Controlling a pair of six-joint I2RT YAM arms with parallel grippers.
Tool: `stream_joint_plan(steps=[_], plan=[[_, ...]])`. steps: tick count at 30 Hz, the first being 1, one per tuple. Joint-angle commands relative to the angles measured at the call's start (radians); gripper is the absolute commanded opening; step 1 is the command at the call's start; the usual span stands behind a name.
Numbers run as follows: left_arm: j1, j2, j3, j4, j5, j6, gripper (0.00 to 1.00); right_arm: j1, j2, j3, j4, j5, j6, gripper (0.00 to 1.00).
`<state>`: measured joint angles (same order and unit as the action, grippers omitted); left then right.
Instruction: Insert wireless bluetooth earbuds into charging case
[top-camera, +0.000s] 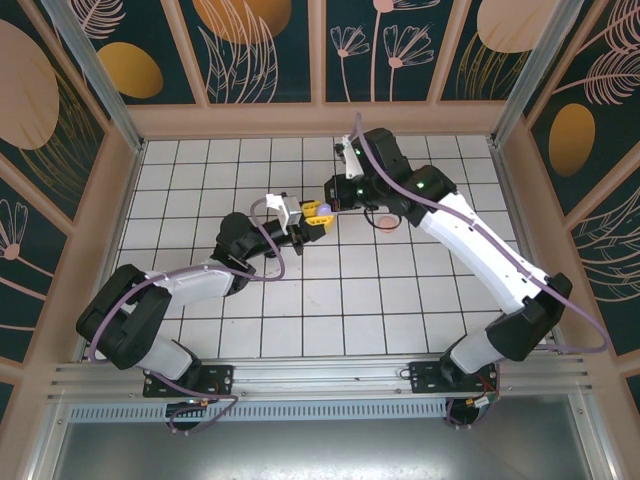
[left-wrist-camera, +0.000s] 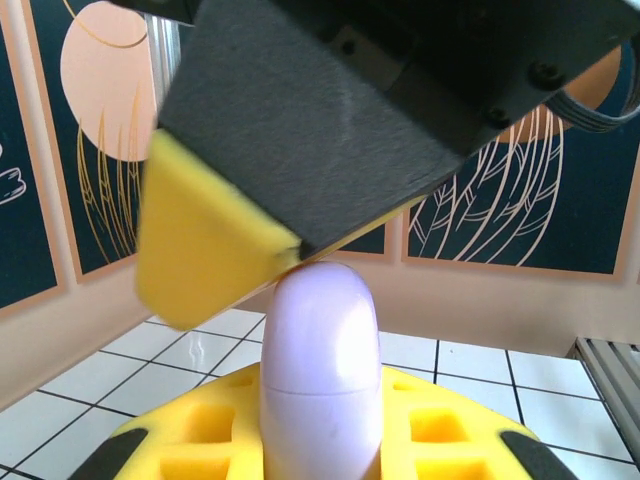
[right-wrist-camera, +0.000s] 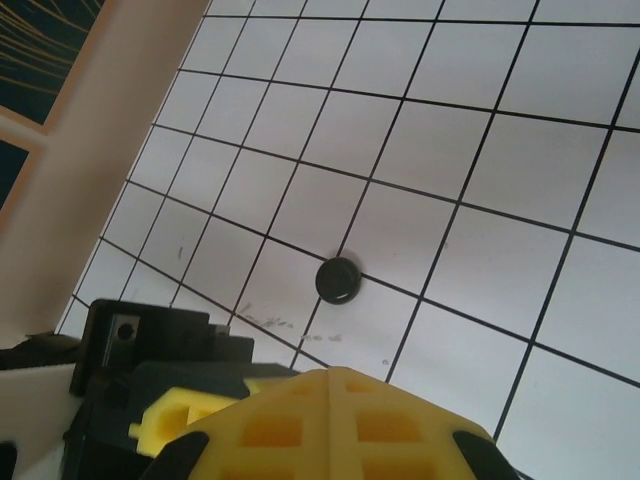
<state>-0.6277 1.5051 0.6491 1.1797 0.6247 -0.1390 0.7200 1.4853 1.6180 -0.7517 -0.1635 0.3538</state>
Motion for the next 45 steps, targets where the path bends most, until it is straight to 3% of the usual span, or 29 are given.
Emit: stream_joint_plan(steps=[1, 5, 10, 13, 19, 22, 28, 34, 45], plan=[[0.009, 0.012, 0.04, 0.034, -0.035, -0.001, 0.0, 0.006, -0.053, -0.039, -0.018, 0.039, 0.038, 0.0], [0.008, 0.023, 0.035, 0.039, -0.056, -0.042, 0.0, -0.06, -0.137, -0.091, 0.035, 0.141, 0.117, 0.04], [0.009, 0.039, 0.004, 0.027, -0.146, -0.172, 0.0, -0.162, -0.263, -0.281, 0.154, 0.151, 0.188, 0.27], [0.008, 0.059, 0.01, -0.055, -0.189, -0.281, 0.0, -0.168, -0.291, -0.402, 0.199, 0.155, 0.207, 0.37], [0.009, 0.156, 0.098, -0.318, -0.198, -0.505, 0.0, -0.168, -0.319, -0.585, 0.287, 0.174, 0.251, 0.47], [0.009, 0.236, 0.155, -0.431, -0.2, -0.58, 0.0, -0.168, -0.319, -0.626, 0.311, 0.193, 0.261, 0.49], [0.008, 0.345, 0.168, -0.43, -0.229, -0.724, 0.0, -0.168, -0.314, -0.655, 0.323, 0.215, 0.263, 0.5], [0.006, 0.444, 0.256, -0.552, -0.238, -0.763, 0.01, -0.168, -0.316, -0.672, 0.327, 0.22, 0.261, 0.5], [0.007, 0.538, 0.317, -0.665, -0.258, -0.794, 0.2, -0.168, -0.329, -0.683, 0.329, 0.221, 0.26, 0.5]])
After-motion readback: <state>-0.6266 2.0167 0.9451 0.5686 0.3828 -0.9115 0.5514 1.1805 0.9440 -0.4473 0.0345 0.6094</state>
